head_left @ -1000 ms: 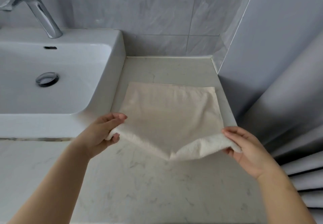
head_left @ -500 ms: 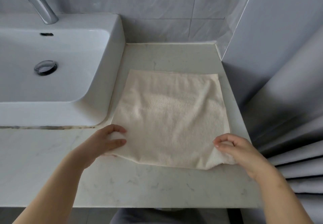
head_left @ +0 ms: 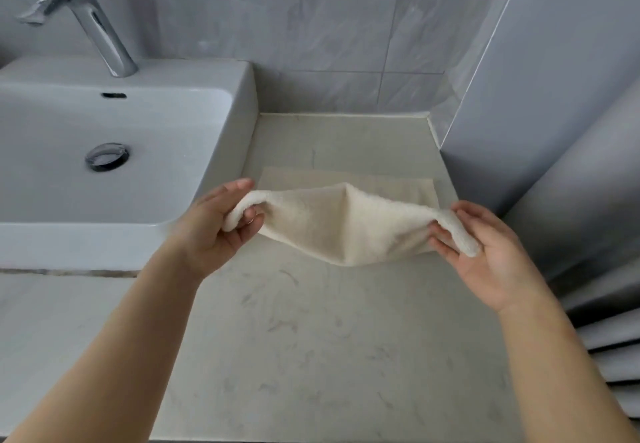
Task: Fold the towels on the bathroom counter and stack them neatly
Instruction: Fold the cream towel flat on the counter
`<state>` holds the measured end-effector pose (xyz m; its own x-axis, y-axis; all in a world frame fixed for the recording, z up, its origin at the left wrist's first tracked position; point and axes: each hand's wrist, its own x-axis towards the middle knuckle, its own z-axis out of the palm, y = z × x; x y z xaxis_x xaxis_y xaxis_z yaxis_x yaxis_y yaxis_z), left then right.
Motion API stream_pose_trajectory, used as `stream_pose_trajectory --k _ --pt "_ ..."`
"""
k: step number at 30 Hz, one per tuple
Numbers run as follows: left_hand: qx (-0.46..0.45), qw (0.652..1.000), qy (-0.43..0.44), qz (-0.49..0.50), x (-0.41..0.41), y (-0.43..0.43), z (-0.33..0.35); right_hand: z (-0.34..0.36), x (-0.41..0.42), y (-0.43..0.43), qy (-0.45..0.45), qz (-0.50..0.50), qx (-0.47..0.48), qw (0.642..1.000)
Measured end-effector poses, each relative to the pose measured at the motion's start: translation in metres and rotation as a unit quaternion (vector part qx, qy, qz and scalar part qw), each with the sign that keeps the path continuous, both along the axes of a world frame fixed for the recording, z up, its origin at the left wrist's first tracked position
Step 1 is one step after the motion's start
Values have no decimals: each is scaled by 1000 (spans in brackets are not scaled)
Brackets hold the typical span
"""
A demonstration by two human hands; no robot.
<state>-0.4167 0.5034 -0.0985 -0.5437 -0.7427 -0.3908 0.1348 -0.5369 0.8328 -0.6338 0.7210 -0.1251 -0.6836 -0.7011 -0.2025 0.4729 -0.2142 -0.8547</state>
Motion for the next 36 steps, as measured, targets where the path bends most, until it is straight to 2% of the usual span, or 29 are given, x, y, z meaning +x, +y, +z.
stream_pose_trajectory --k 3,5,9,13,20,23,25,27,29,31,33,36 --pt "25 990 139 13 -6 -11 25 29 -3 -15 -15 -12 -86 996" --pt "-6 980 200 14 -6 -17 41 50 -5 -21 -17 -35 -140 989" --pt "-96 976 195 -13 -8 -27 63 80 -11 -28 1 -76 -169 983" --pt "-92 971 221 14 -13 -38 69 94 -17 -35 4 -78 -192 978" --pt "-28 973 207 97 -55 -58 80 103 -37 -77 -15 -97 -138 986" --pt "-68 953 278 98 -63 -63 97 117 -44 -86 -36 -121 -242 962" --pt "-111 934 330 78 -57 -62 100 116 -50 -83 -18 -115 -314 942" --pt "-134 931 337 45 -48 -63 91 104 -56 -77 -2 -87 -350 933" --pt "-127 944 302 23 -38 -66 66 79 -61 -68 11 -85 -313 946" --pt "-104 973 208 0 -25 -62 28 45 -61 -54 16 -98 -227 969" --pt "-74 993 81 -40 -16 -45 -7 7 -56 -38 -8 -99 -106 989" --pt "-27 991 -99 -85 -11 -18 -46 -36 -41 -14 -29 -63 118 991"
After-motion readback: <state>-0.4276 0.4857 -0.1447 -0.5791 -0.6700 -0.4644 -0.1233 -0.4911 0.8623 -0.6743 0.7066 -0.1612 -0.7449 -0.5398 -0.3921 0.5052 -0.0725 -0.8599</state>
